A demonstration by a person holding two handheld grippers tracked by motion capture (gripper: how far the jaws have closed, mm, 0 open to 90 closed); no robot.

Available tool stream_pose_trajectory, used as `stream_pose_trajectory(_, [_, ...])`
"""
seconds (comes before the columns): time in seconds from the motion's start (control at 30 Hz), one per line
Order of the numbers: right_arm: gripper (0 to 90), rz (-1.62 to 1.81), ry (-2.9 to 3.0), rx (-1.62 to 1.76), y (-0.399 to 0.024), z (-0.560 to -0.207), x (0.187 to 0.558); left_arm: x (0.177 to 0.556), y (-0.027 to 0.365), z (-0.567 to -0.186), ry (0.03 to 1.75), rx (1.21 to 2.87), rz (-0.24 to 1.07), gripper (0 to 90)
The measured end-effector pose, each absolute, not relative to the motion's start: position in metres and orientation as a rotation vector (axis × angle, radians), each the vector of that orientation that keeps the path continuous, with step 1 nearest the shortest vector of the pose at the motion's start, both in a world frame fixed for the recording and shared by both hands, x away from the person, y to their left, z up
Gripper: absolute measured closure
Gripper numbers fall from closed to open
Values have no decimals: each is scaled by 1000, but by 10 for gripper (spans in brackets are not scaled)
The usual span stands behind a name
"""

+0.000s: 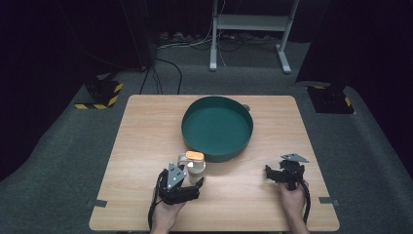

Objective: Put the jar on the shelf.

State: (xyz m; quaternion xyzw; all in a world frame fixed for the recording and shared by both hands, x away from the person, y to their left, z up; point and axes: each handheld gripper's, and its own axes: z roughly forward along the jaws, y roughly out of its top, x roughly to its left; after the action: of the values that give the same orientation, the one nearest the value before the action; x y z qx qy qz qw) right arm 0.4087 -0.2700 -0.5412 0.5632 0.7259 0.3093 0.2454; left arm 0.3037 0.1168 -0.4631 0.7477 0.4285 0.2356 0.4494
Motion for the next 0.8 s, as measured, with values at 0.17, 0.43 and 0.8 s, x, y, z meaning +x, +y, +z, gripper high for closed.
stream_pose_trajectory(0.17, [79, 844, 1981, 1536, -270, -541, 409, 314, 110, -463, 1074, 1840, 601, 265])
stream_pose_trajectory(0.43, [79, 843, 1981, 1536, -270, -541, 409, 326, 105, -463, 1087, 1816, 638, 335])
stream_pose_trajectory(0.8, [79, 844, 1981, 1536, -270, -541, 409, 331, 102, -464, 1057, 1804, 645, 533])
